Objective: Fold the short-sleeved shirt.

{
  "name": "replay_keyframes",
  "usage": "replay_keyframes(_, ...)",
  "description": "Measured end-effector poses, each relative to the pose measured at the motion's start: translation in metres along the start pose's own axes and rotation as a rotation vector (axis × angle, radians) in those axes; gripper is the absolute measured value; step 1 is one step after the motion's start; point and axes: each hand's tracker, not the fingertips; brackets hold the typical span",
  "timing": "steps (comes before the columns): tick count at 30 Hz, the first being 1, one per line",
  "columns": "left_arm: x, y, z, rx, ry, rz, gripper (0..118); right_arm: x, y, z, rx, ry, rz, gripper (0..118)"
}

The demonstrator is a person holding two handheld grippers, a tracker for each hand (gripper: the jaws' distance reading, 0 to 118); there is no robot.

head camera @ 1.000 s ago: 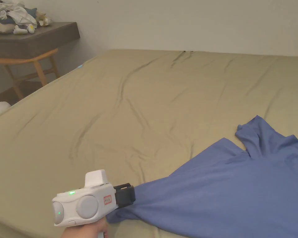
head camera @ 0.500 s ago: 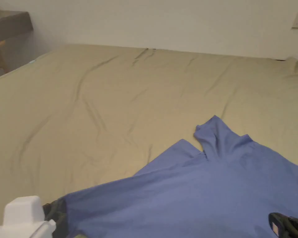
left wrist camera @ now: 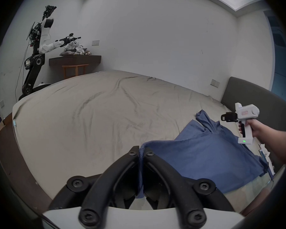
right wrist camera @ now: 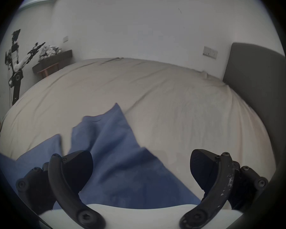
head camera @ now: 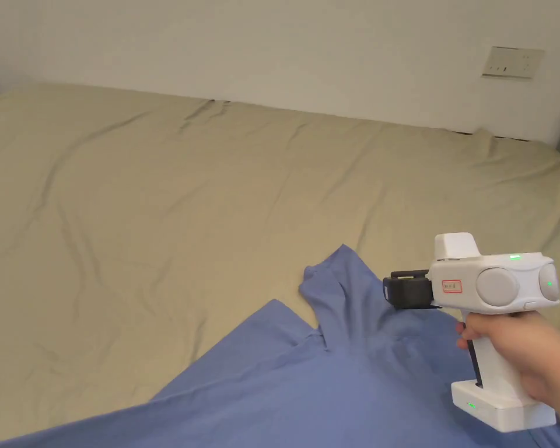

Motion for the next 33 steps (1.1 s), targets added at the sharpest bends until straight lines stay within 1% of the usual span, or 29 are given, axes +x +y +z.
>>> replay_keyframes(3,-0.002,0.002,-0.003,-0.016,0.003,-0.013,2,0.000,-0.015,-0.033,-0.174,-0.085,0.027,117)
replay_keyframes(4,-0.003,0.002,-0.004,-0.019,0.001,-0.011,2,0.000,-0.025,-0.037,-0.206,-0.074,0.031,108)
replay_keyframes(5,-0.003,0.003,-0.004,-0.021,-0.004,-0.012,2,0.007,-0.035,-0.027,-0.089,0.034,-0.071,105)
replay_keyframes(6,-0.003,0.003,-0.005,-0.020,-0.007,-0.013,2,0.012,-0.035,-0.017,-0.059,0.015,-0.120,97)
replay_keyframes(7,-0.004,0.005,-0.005,-0.022,-0.016,-0.006,2,0.010,-0.039,-0.008,-0.083,0.023,-0.109,75)
replay_keyframes(8,-0.007,0.007,-0.005,-0.028,-0.061,0.044,2,0.011,-0.041,0.000,-0.069,0.013,-0.087,49)
replay_keyframes(9,-0.010,0.009,-0.005,-0.031,-0.087,0.088,2,0.010,-0.045,0.007,-0.069,0.011,-0.067,11)
replay_keyframes(10,-0.011,0.009,-0.004,-0.026,-0.090,0.101,2,0.007,-0.047,0.016,-0.064,0.000,-0.057,7)
replay_keyframes(11,-0.009,0.008,-0.004,-0.024,-0.070,0.076,2,0.005,-0.047,0.023,-0.081,0.014,-0.041,7)
replay_keyframes(12,-0.008,0.009,-0.001,-0.015,-0.063,0.058,2,0.002,-0.051,0.032,-0.094,0.026,-0.002,7)
replay_keyframes(14,-0.010,0.014,0.006,-0.008,-0.072,0.048,2,0.000,-0.051,0.061,-0.031,-0.008,0.057,7)
replay_keyframes(15,-0.012,0.020,0.010,-0.002,-0.083,0.048,2,-0.004,-0.045,0.083,0.031,-0.008,0.045,7)
replay_keyframes(17,-0.014,0.036,0.018,0.035,-0.081,0.024,2,0.007,-0.033,0.130,0.132,0.000,-0.026,7)
replay_keyframes(18,-0.015,0.047,0.023,0.052,-0.087,0.008,2,0.012,-0.026,0.156,0.180,-0.020,-0.034,7)
replay_keyframes(21,-0.016,0.094,0.037,0.123,-0.144,-0.014,2,0.029,0.006,0.245,0.296,-0.080,-0.012,7)
replay_keyframes(23,-0.009,0.131,0.046,0.159,-0.150,-0.059,2,0.038,0.027,0.312,0.368,-0.102,-0.030,7)
replay_keyframes(25,0.004,0.169,0.057,0.234,-0.171,-0.125,2,0.049,0.045,0.372,0.440,-0.148,-0.041,7)
replay_keyframes(27,0.016,0.208,0.065,0.262,-0.185,-0.124,2,0.055,0.062,0.426,0.491,-0.178,-0.006,7)
replay_keyframes(29,0.025,0.246,0.073,0.292,-0.218,-0.107,2,0.059,0.074,0.472,0.548,-0.213,-0.017,7)
replay_keyframes(31,0.042,0.283,0.081,0.318,-0.221,-0.158,2,0.063,0.088,0.510,0.606,-0.245,-0.030,7)
replay_keyframes(33,0.055,0.315,0.085,0.350,-0.215,-0.184,2,0.064,0.102,0.538,0.653,-0.266,-0.027,7)
